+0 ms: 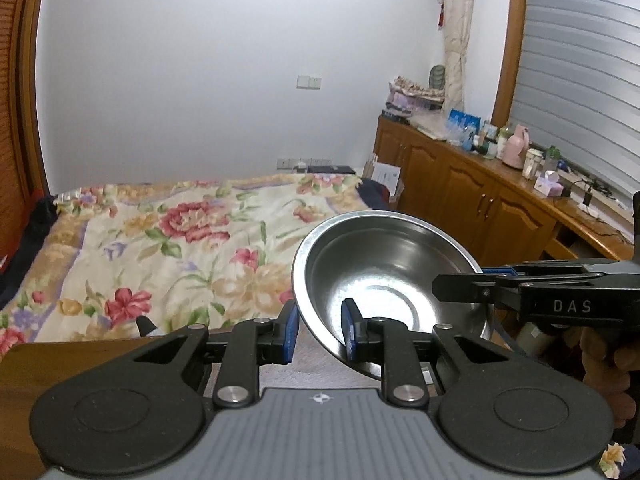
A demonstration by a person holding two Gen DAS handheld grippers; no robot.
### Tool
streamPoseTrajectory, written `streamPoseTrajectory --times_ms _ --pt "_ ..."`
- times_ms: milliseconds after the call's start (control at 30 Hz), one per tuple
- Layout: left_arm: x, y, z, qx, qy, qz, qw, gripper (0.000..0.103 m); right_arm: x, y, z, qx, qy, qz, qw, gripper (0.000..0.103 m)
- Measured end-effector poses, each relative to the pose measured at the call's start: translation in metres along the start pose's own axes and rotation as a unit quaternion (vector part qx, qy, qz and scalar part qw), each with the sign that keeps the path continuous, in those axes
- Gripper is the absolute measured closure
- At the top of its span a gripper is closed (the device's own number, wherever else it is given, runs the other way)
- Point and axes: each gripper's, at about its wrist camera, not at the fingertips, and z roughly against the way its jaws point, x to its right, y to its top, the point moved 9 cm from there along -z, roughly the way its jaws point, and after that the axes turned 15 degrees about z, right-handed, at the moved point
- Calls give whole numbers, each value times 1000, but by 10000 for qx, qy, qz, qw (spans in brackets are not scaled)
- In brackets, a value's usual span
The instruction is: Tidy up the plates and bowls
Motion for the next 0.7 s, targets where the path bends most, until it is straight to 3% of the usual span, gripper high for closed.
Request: streamPoseTrajectory --times_ms 700 --pt "18 -2 88 431 -335 -294 9981 78 -42 18 65 334 -322 384 9982 80"
